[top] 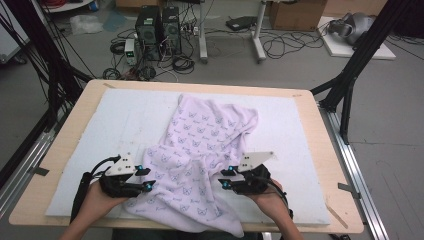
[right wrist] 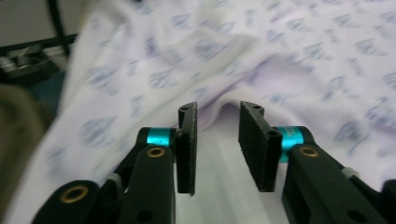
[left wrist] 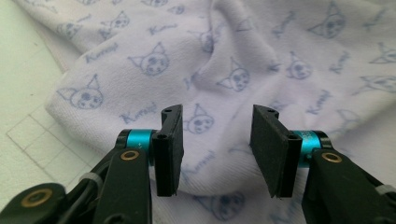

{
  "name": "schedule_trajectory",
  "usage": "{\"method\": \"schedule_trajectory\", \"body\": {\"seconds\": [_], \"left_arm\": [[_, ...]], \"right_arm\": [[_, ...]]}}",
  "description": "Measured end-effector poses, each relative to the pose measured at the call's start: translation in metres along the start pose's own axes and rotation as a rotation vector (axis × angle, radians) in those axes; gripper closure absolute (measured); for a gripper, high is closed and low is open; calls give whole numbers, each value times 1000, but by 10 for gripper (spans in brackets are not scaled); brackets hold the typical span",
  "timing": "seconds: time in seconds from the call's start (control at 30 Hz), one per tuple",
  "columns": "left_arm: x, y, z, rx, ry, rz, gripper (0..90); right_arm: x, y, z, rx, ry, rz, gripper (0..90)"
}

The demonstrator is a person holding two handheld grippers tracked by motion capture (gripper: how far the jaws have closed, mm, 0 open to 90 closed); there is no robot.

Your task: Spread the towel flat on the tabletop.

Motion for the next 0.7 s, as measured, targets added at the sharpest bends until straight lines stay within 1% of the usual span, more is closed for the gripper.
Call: {"method": "schedule_trajectory", "body": {"seconds": [0.03, 0.07, 0.1, 0.13, 0.2, 0.23, 0.3, 0.33, 0.37, 0.43, 0.53, 0.57, 0.6, 0.63, 0.7], "left_arm": [[1, 3, 3, 9, -5, -2, 551], [2, 5, 6, 21, -12, 4, 560], [2, 8, 9, 31, -17, 9, 570], [3, 10, 13, 46, -14, 10, 578], [3, 14, 19, 65, -18, 13, 585], [3, 14, 20, 61, -24, 16, 592], [2, 14, 21, 52, -28, 26, 627], [1, 14, 21, 54, -21, 34, 647], [0, 14, 21, 52, -23, 35, 671], [0, 14, 21, 43, -24, 47, 694], [-2, 12, 22, 40, -25, 66, 758], [-4, 12, 22, 40, -21, 71, 787], [-5, 11, 21, 39, -13, 67, 815], [-6, 11, 21, 40, -8, 66, 818], [-7, 9, 20, 34, -6, 64, 819]], "right_arm": [[-3, 5, -3, 1, 2, 14, 625], [-4, 10, -7, 0, -3, 16, 624], [-4, 15, -9, 0, -19, 16, 618], [-4, 20, -11, 10, -38, 24, 611], [-6, 29, -13, 29, -51, 22, 612], [-6, 36, -12, 46, -46, 10, 622], [-8, 46, -7, 94, -50, -2, 703], [-8, 48, -5, 110, -48, -6, 745], [-8, 49, -2, 130, -49, -13, 792], [-8, 48, 0, 136, -55, -21, 832], [-5, 39, 3, 136, -50, -27, 851], [-4, 35, 5, 130, -55, -28, 852], [-3, 30, 6, 125, -55, -30, 853], [-2, 24, 8, 116, -57, -20, 854], [2, 12, 13, 96, -52, -19, 855]]}}
Point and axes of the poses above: each handheld gripper's, and its own axes: y roughly forward along the jaws, z roughly out of its underside, x roughly to its left, the point moved 8 cm from there along y, roughly forward along the jaws, and after that the axes turned 10 degrees about y, right-handed, at the moved point
